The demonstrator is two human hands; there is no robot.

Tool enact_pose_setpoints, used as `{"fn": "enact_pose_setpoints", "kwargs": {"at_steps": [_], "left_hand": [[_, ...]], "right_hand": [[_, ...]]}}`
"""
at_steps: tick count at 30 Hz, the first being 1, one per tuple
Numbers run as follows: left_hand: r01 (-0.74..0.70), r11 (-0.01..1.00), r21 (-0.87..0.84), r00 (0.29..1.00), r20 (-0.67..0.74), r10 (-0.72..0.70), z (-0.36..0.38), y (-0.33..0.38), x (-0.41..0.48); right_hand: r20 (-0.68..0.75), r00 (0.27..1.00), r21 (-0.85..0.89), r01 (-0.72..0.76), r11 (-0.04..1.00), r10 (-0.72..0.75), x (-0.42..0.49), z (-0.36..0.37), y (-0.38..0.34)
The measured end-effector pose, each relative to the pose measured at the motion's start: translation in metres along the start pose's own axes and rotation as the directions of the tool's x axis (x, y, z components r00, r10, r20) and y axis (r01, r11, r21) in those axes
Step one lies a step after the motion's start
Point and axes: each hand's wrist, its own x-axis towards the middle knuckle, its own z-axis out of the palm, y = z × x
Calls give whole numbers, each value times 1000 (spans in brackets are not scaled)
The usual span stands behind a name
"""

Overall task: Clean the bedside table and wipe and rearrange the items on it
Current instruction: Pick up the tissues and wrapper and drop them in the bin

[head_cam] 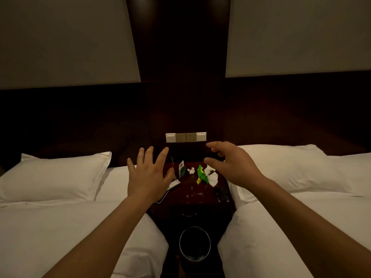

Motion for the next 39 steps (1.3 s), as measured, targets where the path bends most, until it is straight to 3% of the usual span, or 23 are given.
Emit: {"fn": "enact_pose_setpoints", "kwargs": {"at_steps": [7, 18, 26, 34, 36, 39], "left_hand": [[69, 997, -28, 984, 164, -63, 80, -20, 39], [-8, 999, -51, 954, 298, 22, 222, -84, 134], [11, 996, -85, 855, 518, 35, 339, -122, 139], [75, 989, -128, 709, 704, 38, 508, -130, 100], [64, 989, -131, 696, 716, 50, 542, -127, 97], [45, 992, -121, 734, 678, 49, 582, -128, 104]], "right_hand": [[81, 992, 18, -104, 994, 102, 57, 48, 64], [140, 953, -31, -268, 963, 270, 160, 162, 130], [228, 895, -38, -386, 922, 384, 179, 263, 193], [342, 792, -23, -531, 847, 505, 169, 388, 305], [363, 773, -31, -548, 836, 520, 167, 408, 329], [361, 771, -8, -560, 829, 524, 171, 432, 358]]}}
